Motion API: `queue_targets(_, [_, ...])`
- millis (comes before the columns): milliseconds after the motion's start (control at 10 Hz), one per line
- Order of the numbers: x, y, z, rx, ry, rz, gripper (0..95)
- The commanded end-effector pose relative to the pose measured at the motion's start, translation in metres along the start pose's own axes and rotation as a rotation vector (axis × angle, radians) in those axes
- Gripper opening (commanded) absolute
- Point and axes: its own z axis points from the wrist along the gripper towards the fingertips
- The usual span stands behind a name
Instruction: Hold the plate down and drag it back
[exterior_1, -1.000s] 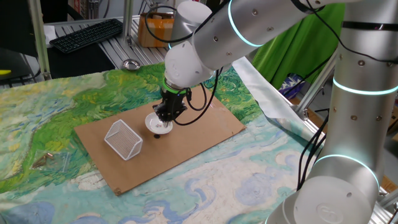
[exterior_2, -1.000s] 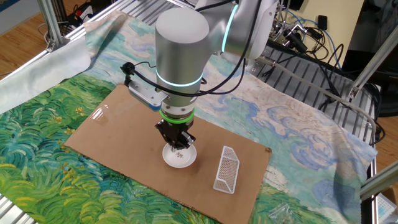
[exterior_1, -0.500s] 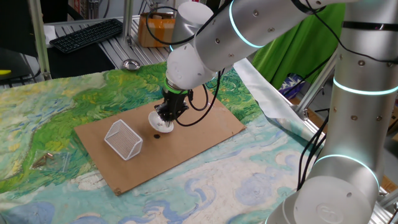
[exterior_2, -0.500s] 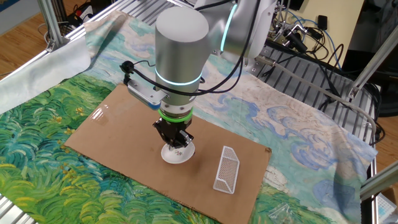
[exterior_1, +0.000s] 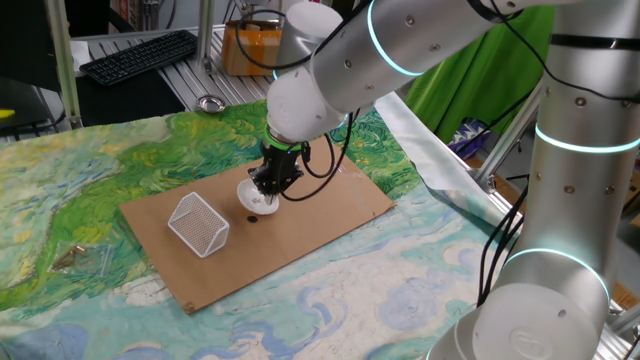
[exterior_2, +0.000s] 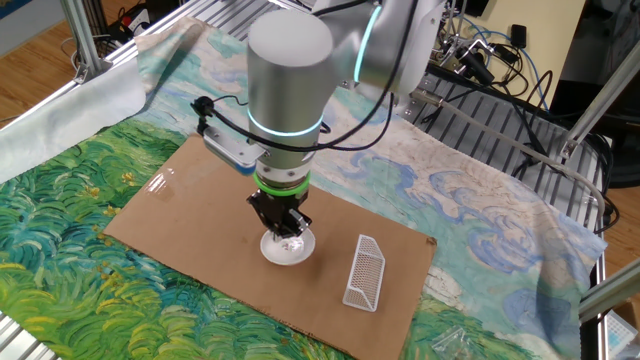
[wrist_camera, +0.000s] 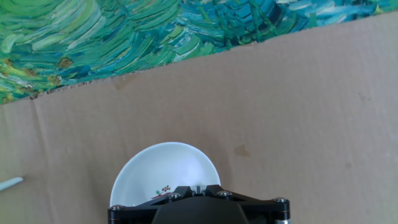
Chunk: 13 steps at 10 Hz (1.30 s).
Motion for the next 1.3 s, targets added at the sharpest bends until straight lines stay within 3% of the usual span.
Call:
queue_targets(100, [0.001, 0.008, -0.001, -0.015, 0.004, 0.017, 0.0])
queue_targets(900, [0.004, 0.031, 0.001, -0.016, 0.005, 0.04, 0.0])
queue_targets(1100, [0.004, 0.032, 0.001, -0.012, 0.007, 0.061, 38.0])
queue_targets(1300, [0.004, 0.033, 0.001, -0.012, 0.007, 0.065, 38.0])
